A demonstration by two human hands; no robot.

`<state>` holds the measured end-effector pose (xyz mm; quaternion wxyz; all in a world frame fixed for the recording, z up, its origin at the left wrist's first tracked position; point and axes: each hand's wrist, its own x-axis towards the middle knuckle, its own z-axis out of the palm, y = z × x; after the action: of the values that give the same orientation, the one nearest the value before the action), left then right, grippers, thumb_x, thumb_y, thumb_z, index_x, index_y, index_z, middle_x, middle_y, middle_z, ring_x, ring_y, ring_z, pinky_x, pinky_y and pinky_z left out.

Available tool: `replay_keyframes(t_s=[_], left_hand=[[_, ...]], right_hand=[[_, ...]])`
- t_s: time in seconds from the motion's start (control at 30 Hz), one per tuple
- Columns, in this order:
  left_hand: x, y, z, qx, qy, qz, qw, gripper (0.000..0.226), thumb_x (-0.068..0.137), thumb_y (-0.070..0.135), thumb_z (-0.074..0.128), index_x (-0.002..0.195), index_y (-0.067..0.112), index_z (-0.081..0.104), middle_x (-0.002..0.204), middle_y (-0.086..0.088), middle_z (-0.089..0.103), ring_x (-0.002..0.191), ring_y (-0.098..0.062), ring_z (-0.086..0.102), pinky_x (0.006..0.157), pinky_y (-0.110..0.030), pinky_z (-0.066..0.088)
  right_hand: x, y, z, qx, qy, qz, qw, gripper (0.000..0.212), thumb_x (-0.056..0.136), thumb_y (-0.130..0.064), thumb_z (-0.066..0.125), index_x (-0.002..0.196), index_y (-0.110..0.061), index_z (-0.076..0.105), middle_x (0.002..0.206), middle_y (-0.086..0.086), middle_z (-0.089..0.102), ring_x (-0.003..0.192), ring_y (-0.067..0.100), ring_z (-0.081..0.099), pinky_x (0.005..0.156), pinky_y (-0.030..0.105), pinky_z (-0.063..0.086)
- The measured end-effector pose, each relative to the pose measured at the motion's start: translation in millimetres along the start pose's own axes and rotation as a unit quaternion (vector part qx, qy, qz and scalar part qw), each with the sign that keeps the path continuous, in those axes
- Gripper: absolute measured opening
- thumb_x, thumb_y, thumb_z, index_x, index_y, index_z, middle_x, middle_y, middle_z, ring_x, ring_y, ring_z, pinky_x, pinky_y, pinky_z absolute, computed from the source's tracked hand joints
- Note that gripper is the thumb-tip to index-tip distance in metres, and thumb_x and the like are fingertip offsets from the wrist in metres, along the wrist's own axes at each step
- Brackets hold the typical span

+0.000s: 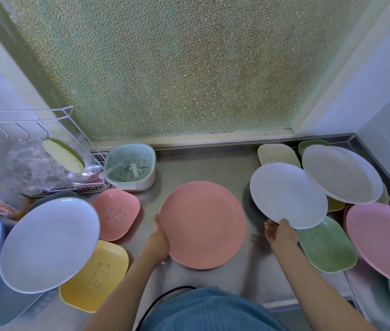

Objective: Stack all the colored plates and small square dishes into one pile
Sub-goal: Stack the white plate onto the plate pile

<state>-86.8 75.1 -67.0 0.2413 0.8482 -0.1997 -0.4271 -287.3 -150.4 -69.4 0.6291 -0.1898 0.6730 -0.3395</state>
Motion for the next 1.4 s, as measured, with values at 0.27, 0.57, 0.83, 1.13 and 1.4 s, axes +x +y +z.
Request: replay_keyframes(t_s=[0.27, 0.57, 0.83, 1.13, 1.4], left_hand=[[7, -5, 4, 0.019, -0.007, -0.005, 1.0, 0.068, 0.098, 0.026, 0.02, 0.138, 0.025, -0.035, 0.096, -0.027, 0.058, 0.054, -0.025, 0.054, 0.042, -0.026, 0.043], [9, 15, 26, -0.014, -0.004, -0.003, 1.0, 0.067, 0.098, 0.027, 0.026, 0.14, 0.022, -0.026, 0.082, -0.027, 0.061, 0.056, -0.03, 0.06, 0.055, -0.034, 0.052], [8, 24, 46, -0.04, 0.047, 0.012, 0.998, 0.062, 0.096, 0.015, 0.025, 0.145, 0.025, -0.011, 0.092, -0.024, 0.06, 0.07, -0.033, 0.06, 0.069, -0.042, 0.054], [6, 25, 53, -0.029, 0.088, -0.003, 0.996, 0.06, 0.095, 0.009, 0.026, 0.144, 0.028, -0.003, 0.087, -0.019, 0.058, 0.073, -0.038, 0.063, 0.072, -0.046, 0.056], [4, 29, 52, -0.012, 0.091, -0.019, 0.996, 0.066, 0.095, 0.01, 0.025, 0.147, 0.025, -0.012, 0.11, -0.03, 0.059, 0.084, -0.042, 0.064, 0.079, -0.05, 0.055]], right_hand=[[13, -10, -22, -0.074, -0.007, 0.036, 0.997, 0.008, 0.088, -0.018, 0.045, 0.089, -0.012, 0.05, 0.071, 0.004, 0.052, 0.056, 0.018, 0.051, 0.045, 0.024, 0.053], [4, -63, -42, -0.241, 0.192, -0.194, 0.931, 0.044, 0.092, -0.022, 0.049, 0.126, 0.004, 0.041, 0.124, 0.025, 0.056, 0.109, 0.042, 0.055, 0.078, 0.038, 0.036], [57, -131, -40, -0.075, 0.091, -0.062, 0.991, 0.042, 0.095, -0.041, 0.038, 0.113, -0.005, 0.05, 0.083, 0.007, 0.053, 0.054, 0.019, 0.044, 0.047, 0.026, 0.041], [94, -150, -35, -0.035, -0.024, 0.004, 0.999, 0.03, 0.091, -0.019, 0.034, 0.069, -0.01, 0.052, 0.053, 0.001, 0.055, 0.023, 0.008, 0.043, 0.03, 0.005, 0.021], [97, -156, -37, -0.045, -0.051, 0.014, 0.998, 0.026, 0.09, -0.009, 0.03, 0.076, -0.009, 0.052, 0.048, -0.002, 0.06, 0.023, 0.002, 0.041, 0.027, 0.009, 0.019]])
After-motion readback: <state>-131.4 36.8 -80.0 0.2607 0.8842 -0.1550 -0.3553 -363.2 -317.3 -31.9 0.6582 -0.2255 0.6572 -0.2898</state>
